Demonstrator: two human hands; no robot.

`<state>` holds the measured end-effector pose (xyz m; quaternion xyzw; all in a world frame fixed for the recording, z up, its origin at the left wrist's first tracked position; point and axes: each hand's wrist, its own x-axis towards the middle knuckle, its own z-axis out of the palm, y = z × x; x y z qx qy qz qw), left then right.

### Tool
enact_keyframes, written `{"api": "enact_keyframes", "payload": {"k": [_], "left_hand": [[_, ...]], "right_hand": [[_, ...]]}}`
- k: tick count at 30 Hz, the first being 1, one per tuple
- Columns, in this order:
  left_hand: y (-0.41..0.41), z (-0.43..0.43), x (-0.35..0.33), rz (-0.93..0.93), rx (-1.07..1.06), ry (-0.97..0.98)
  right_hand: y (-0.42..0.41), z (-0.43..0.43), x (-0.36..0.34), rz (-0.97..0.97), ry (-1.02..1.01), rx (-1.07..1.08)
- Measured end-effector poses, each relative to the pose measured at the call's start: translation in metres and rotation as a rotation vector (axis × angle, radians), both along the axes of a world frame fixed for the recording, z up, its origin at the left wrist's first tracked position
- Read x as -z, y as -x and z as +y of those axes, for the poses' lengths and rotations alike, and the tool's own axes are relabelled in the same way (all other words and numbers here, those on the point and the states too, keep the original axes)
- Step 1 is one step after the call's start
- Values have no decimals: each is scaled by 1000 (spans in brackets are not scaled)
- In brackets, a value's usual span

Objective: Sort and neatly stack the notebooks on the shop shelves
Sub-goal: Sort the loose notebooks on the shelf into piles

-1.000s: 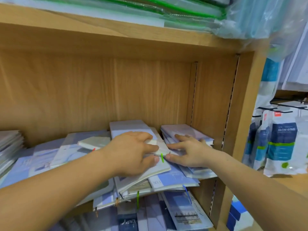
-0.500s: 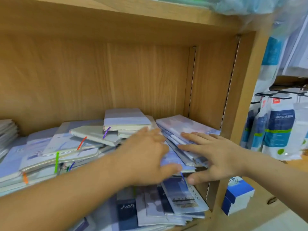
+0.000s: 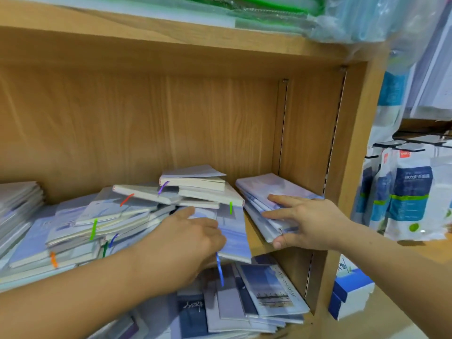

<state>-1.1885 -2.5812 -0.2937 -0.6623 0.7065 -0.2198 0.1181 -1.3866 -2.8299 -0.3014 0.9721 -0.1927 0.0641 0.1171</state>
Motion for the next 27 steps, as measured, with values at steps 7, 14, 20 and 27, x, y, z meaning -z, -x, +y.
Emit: {"api": "enact_keyframes", "payload": {"k": [7,14,20,27], "left_hand": [[19,8,-5,63,-128,15],[27,-9,10,558,-78,290],[7,6,-22,409,-61,494],[-69,-5,-48,646,-591,297]], "right_hand": [[-9,44,2,-89,-72,81],[-16,98,14,-719,-764,68],[-49,70,-13,-758,-973,198],[-98,47,-29,-651,-1121,174]]}}
